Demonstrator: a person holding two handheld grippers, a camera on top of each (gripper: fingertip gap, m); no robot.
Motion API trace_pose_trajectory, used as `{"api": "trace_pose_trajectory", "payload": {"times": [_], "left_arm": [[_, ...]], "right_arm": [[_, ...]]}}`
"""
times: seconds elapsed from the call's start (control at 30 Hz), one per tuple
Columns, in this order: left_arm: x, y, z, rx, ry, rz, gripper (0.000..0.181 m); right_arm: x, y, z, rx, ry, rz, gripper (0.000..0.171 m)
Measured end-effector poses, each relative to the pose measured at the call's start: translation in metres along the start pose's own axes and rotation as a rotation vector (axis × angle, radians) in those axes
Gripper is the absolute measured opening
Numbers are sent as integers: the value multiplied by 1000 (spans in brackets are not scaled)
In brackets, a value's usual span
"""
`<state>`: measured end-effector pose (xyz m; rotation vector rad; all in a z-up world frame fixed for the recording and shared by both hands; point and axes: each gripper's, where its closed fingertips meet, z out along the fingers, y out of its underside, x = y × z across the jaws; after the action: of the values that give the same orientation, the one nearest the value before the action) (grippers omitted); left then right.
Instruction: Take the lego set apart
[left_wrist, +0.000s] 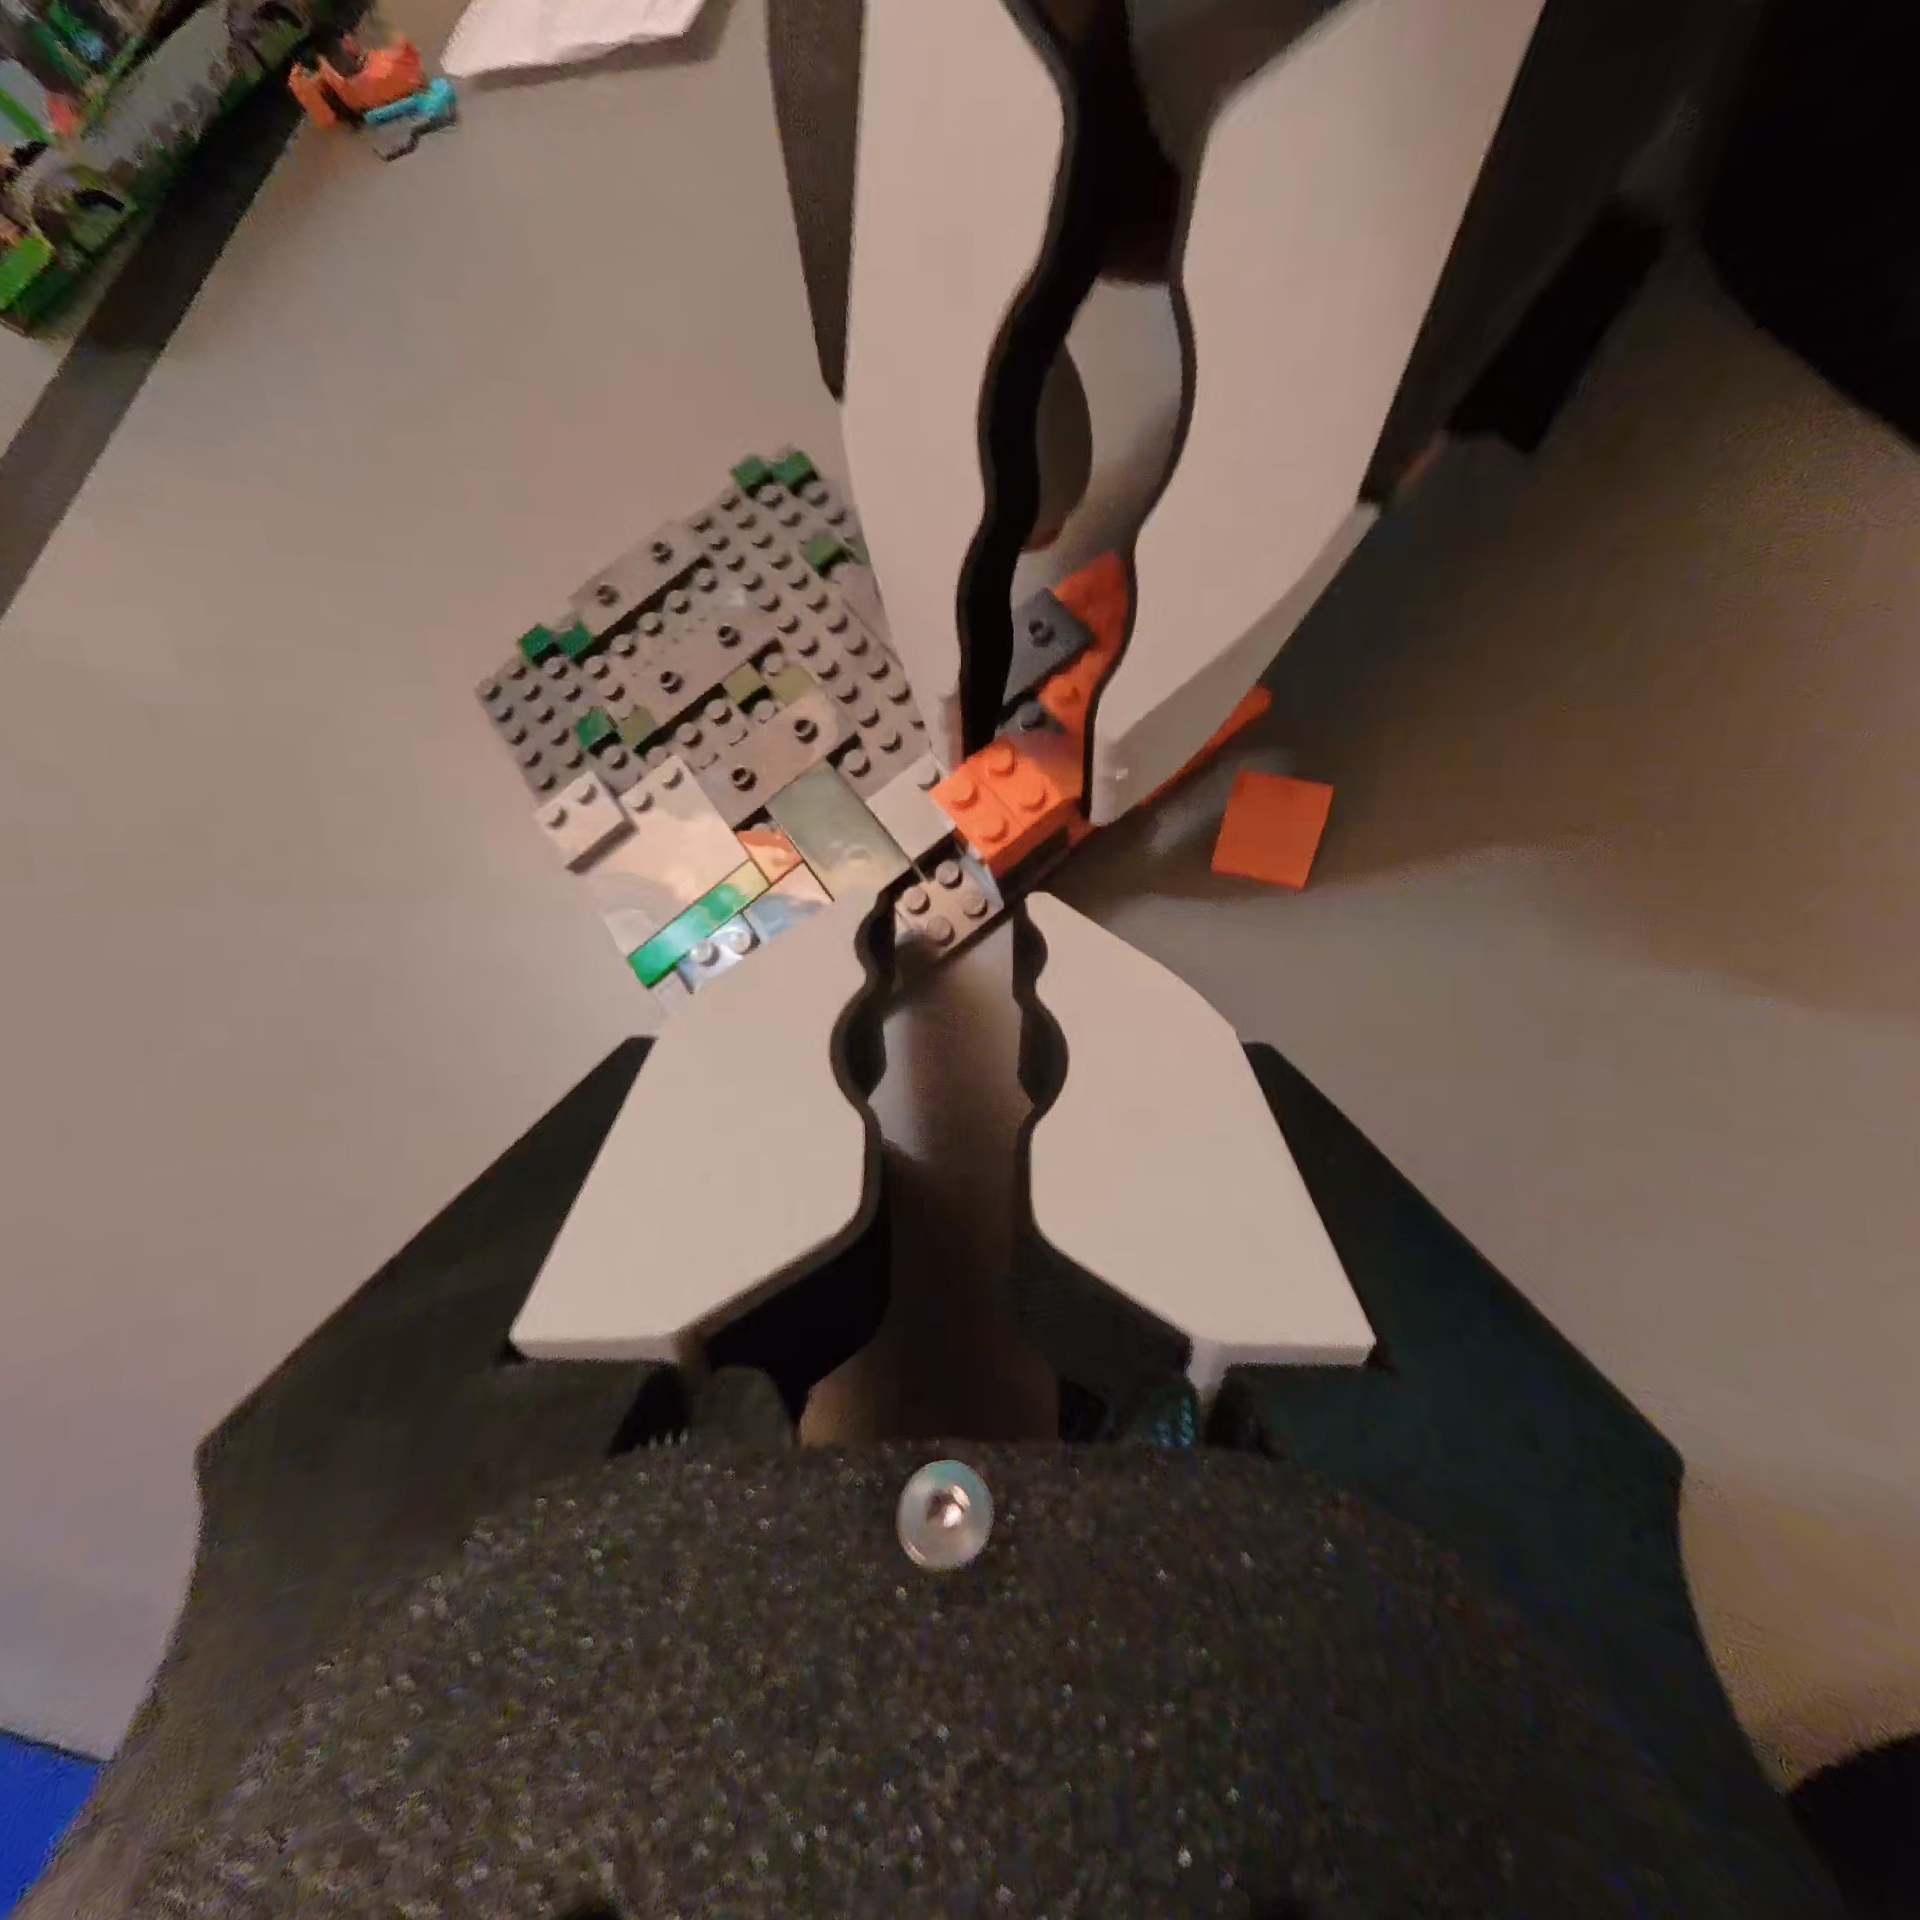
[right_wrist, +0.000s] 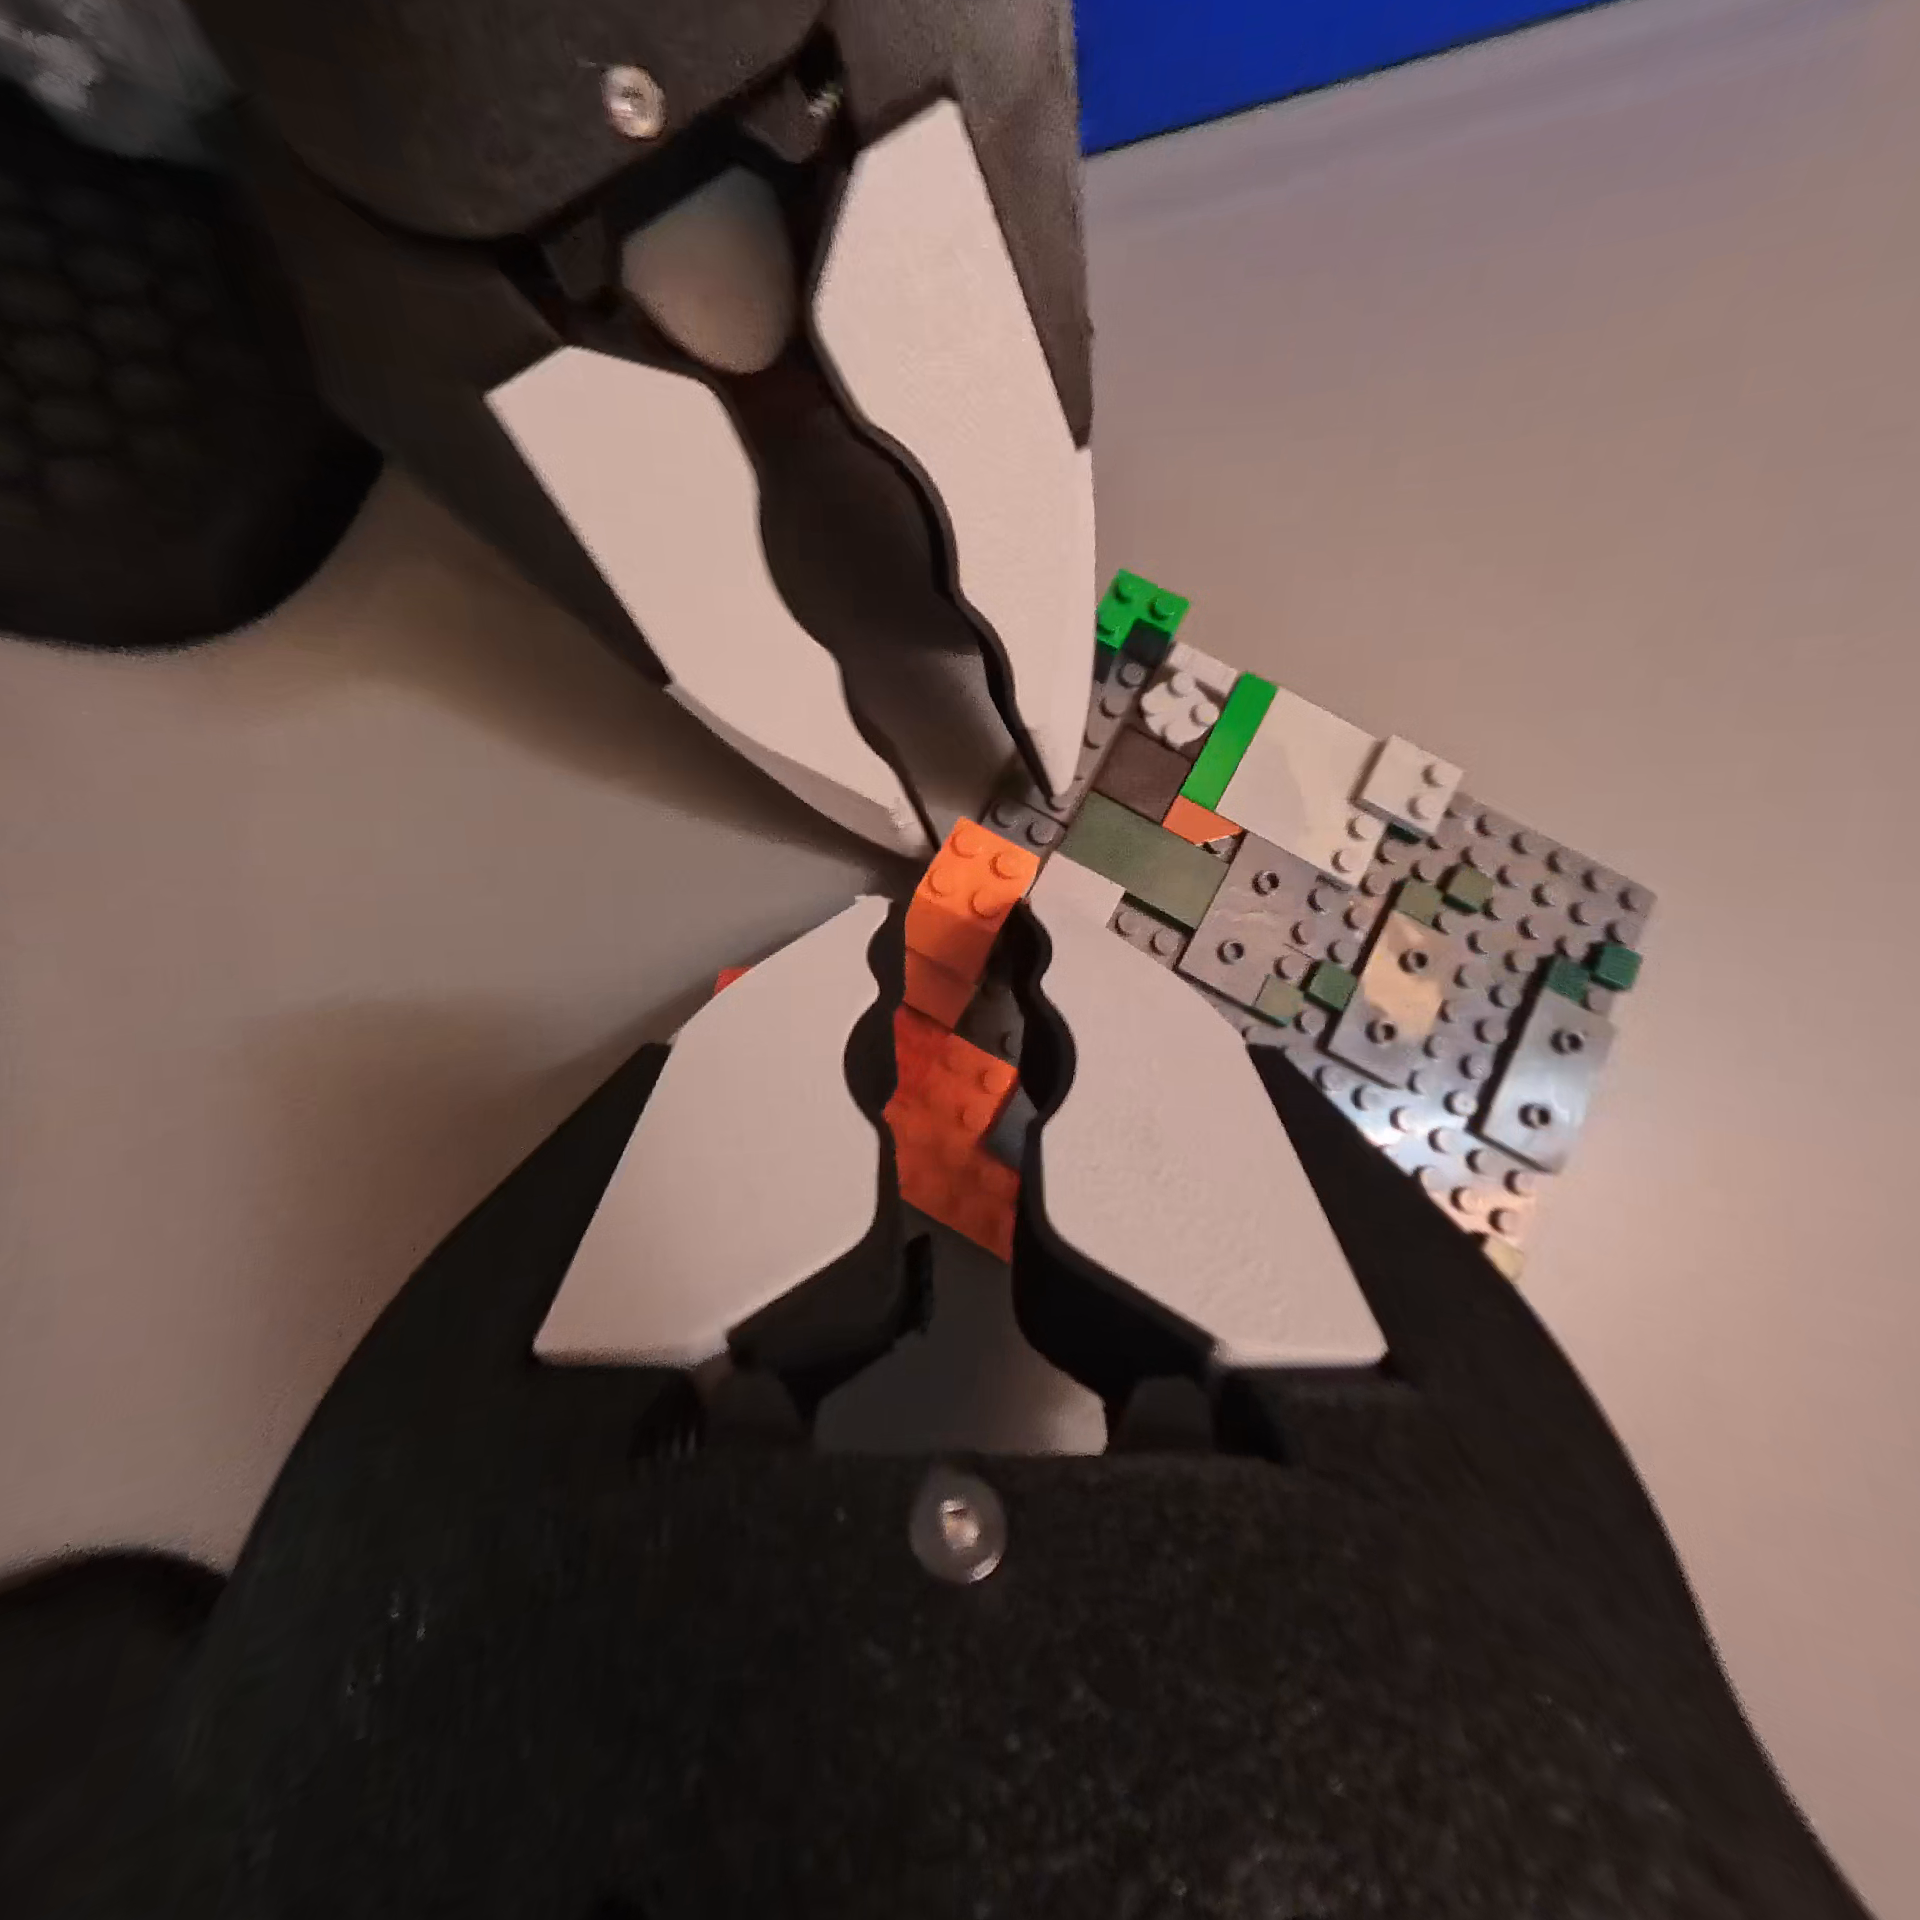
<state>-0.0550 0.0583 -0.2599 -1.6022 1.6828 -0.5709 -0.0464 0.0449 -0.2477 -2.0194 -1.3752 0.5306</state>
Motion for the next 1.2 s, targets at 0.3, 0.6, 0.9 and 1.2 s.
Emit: {"api": "trace_pose_trajectory", "payload": {"times": [0.3,0.6,0.9,1.2], "left_arm": [[-6,1,9,-76,-96,-8,3],[-7,-1,5,-59,-100,-17,13],[2,-13,7,20,-32,-48,19],[-4,-21,11,59,-2,-203,16]], "right_arm": [[2,1,-4,-8,135,-309,18],[-5,-8,-25,144,0,-204,18],[-29,35,-22,-29,-158,-204,26],[12,13,-18,53,26,49,28]]}}
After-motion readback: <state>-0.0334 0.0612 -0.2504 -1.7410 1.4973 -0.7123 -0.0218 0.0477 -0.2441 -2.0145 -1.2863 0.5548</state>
